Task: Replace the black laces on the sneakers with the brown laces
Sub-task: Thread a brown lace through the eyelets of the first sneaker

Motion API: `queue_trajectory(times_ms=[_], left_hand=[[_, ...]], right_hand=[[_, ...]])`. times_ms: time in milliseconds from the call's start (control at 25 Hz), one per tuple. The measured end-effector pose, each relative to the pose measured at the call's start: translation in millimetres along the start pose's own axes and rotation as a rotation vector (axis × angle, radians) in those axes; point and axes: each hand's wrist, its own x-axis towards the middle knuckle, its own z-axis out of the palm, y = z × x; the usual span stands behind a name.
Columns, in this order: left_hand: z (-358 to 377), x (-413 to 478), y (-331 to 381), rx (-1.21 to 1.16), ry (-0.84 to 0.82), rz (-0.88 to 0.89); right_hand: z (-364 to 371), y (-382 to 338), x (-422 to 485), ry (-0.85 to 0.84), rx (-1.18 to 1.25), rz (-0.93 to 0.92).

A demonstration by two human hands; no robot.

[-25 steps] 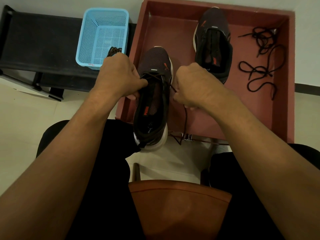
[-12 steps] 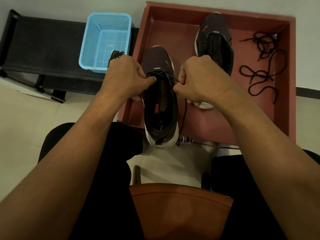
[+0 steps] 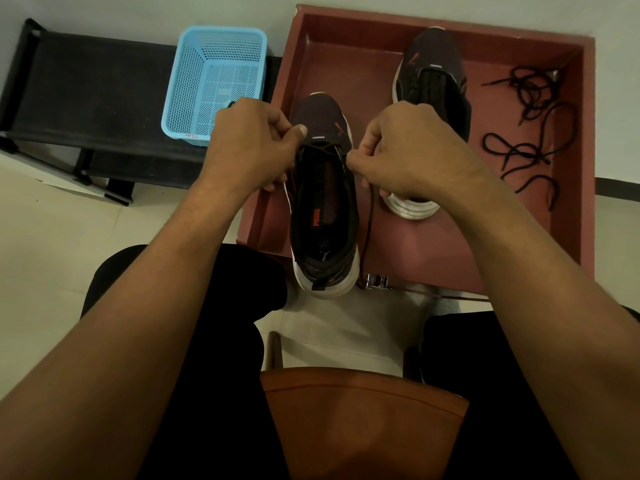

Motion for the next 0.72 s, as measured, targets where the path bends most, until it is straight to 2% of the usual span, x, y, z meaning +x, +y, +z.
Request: queue_trajectory(times_ms=[240,360,520,640,720], left_hand=[[1.8,4.0,-1.5,0.062,0.046,0.148],[3.7,-4.5,11.9,-0.045,0.004,0.308],[14.9,-7.8,18.4,-0.090,-0.156,0.365],[15.2,-10.2,19.2,-0.232,-0.343,0.323],[12.8,-12.5,22.3,-0.327,-0.456,0.330]], right_hand=[[-9.1,-2.2,-4.7,-0.062,0.290,0.031],[-15.3,-0.2,-4.4,-0.072,0.539,0.066],[-17.6,4.8,0.9,-0.031,0.818,0.085],[-19.0,7.0,5.1,0.030,1.038,0.056],[-19.8,8.9,6.8,0.071,1.094,0.013]])
